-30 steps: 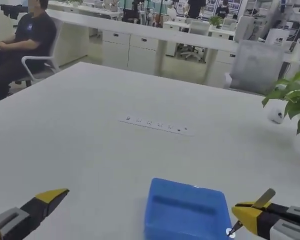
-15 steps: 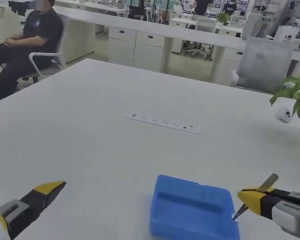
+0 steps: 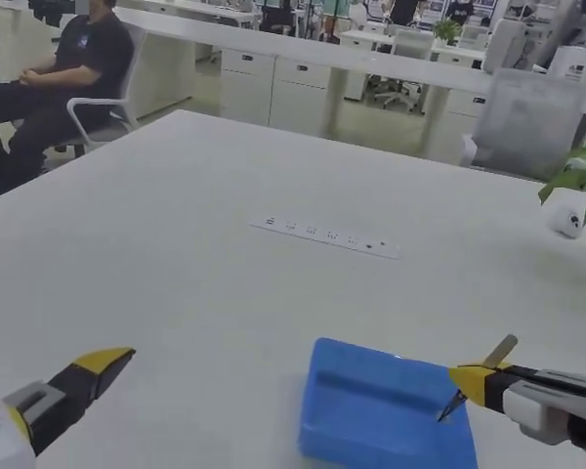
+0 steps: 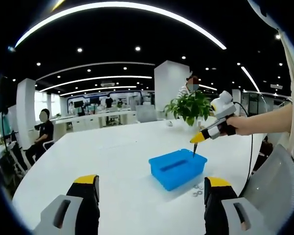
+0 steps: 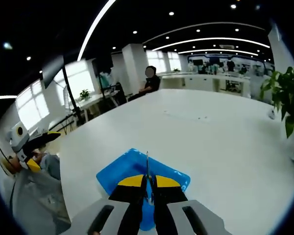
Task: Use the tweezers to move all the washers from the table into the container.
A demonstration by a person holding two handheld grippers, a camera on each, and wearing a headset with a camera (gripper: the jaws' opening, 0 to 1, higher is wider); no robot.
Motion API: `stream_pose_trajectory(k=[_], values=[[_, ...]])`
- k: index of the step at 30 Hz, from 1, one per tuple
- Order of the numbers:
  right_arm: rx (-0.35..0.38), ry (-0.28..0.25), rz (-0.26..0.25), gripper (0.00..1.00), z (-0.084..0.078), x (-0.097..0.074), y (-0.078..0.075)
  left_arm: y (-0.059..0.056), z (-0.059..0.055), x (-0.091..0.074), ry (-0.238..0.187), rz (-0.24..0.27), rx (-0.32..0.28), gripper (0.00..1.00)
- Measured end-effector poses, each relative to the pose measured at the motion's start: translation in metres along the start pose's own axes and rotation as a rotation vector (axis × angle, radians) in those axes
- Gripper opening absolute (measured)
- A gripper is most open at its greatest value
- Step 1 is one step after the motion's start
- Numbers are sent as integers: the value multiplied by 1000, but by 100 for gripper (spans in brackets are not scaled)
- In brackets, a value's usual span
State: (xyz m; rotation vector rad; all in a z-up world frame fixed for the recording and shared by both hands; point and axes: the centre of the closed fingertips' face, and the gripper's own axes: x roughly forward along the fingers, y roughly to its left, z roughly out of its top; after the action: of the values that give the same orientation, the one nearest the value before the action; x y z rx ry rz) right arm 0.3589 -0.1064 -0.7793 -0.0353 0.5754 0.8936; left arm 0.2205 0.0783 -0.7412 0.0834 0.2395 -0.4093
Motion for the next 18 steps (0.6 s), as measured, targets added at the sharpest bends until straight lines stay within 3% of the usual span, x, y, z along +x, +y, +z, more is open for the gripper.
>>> stream_pose_trajectory(k=[6, 18], values=[[43, 30, 3, 3, -14, 17, -8, 2, -1, -1, 7, 8, 1, 88], [-3, 91, -15, 3, -26, 29, -11, 1, -2, -1, 19, 8, 14, 86]])
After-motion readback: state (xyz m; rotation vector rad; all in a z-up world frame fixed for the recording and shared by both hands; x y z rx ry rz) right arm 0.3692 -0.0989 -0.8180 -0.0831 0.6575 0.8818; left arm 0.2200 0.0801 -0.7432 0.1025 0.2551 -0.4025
